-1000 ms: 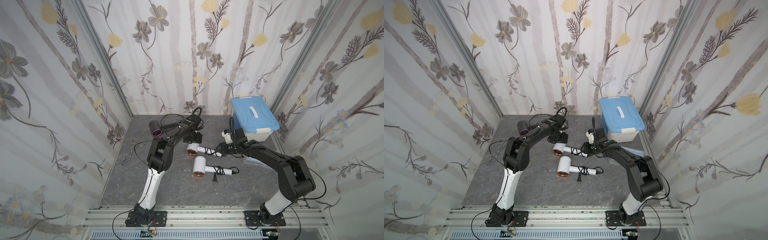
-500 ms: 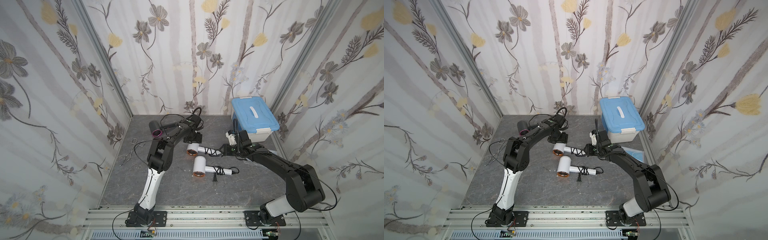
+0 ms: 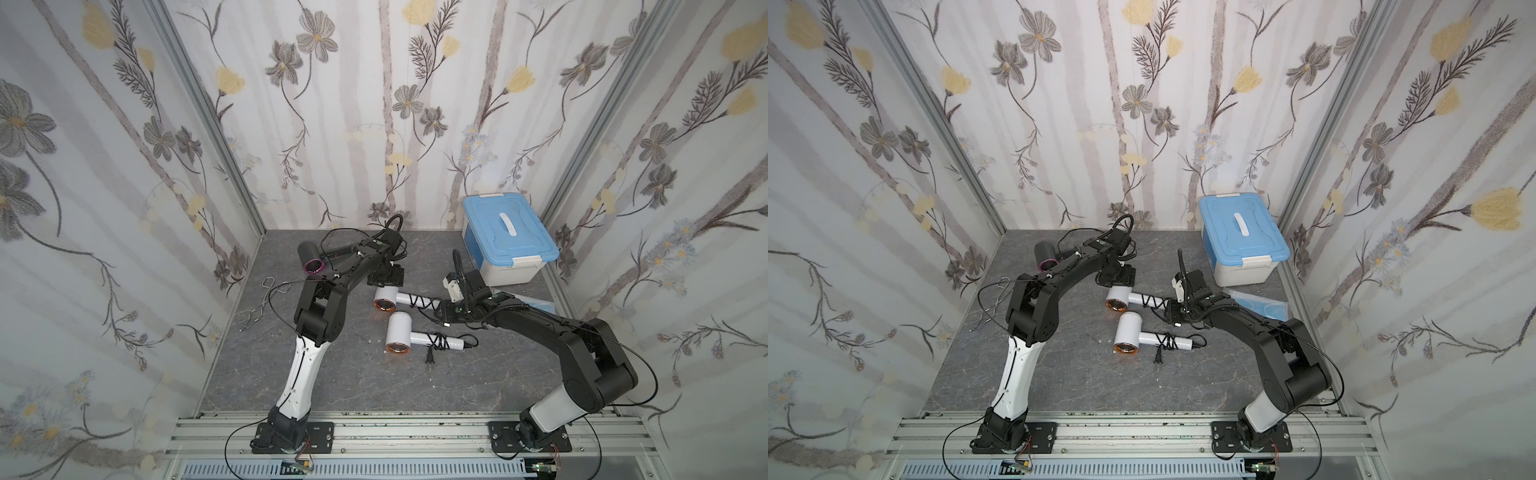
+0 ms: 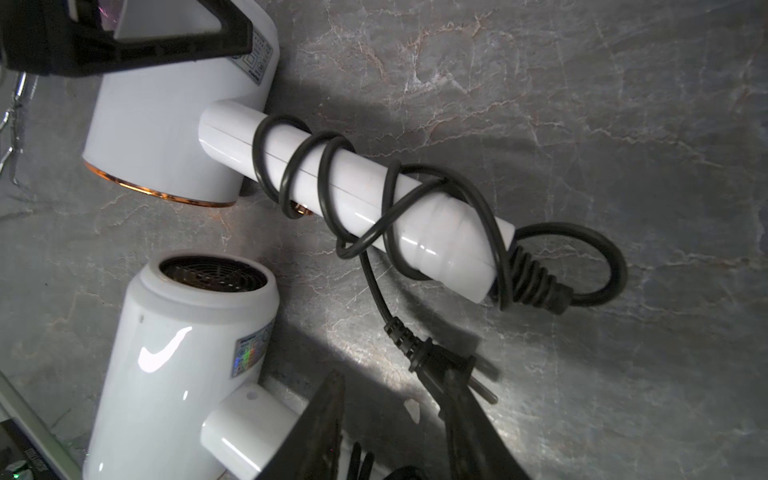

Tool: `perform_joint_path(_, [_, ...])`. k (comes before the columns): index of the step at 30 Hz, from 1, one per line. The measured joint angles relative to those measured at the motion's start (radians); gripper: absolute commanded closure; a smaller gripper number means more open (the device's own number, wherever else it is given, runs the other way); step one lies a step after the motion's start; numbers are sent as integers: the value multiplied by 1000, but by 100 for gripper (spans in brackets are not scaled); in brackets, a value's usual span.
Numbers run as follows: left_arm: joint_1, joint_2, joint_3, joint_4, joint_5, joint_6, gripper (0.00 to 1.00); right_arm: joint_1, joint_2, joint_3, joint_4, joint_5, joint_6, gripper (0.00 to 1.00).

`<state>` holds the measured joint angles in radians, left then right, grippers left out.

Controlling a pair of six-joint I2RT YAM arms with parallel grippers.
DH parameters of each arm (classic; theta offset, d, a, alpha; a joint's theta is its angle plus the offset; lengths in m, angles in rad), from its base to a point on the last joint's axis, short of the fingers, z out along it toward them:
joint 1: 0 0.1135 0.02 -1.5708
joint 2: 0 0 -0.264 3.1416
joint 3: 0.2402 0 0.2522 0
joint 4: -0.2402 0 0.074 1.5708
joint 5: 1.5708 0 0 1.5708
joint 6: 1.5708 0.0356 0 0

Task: Wrap the cord around the hair dryer
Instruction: Adjust the power cord at the center of the board.

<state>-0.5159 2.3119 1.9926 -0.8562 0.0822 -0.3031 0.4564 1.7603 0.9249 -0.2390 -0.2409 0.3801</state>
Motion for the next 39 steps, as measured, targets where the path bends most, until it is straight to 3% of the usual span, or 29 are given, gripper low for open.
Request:
perform_joint_path(8, [1, 0, 0, 0, 0, -11, 25, 34, 90, 48, -49, 72, -143, 50])
perform_joint_path(17, [5, 0, 0, 0, 1, -11, 28, 53, 162, 85, -88, 109, -195, 50])
perform_joint_path(23, [5, 0, 0, 0, 1, -11, 29, 72, 178, 105, -113, 131, -206, 60])
perform_joint_path(29, [5, 0, -3, 2, 2, -11, 31, 85, 131, 132, -181, 170, -224, 78])
perform_joint_path(39, [5, -3, -12, 11, 4, -5, 33, 120, 110, 272, -286, 273, -380, 86])
